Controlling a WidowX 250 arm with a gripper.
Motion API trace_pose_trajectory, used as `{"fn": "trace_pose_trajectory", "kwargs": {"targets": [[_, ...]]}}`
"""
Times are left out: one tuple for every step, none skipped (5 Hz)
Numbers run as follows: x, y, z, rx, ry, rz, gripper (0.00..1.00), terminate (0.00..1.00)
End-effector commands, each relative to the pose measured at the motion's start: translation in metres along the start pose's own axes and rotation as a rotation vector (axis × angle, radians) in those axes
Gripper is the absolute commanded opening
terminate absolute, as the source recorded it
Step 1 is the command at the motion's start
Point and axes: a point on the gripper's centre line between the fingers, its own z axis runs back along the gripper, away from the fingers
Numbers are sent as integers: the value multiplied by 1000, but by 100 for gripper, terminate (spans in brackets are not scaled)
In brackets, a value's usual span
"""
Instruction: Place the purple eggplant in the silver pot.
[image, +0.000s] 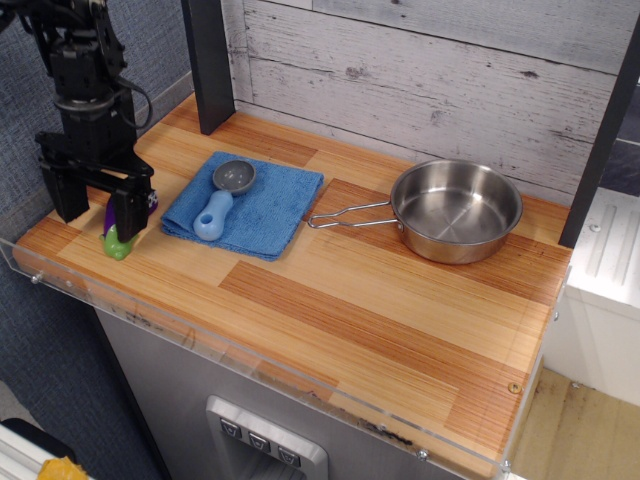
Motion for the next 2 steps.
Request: {"fn": "trace_pose_trajectory", "kwargs": {"targets": [[10,-7,-1,24,-12,20,100,0],[11,-12,-2,18,-15,28,0,0]]}}
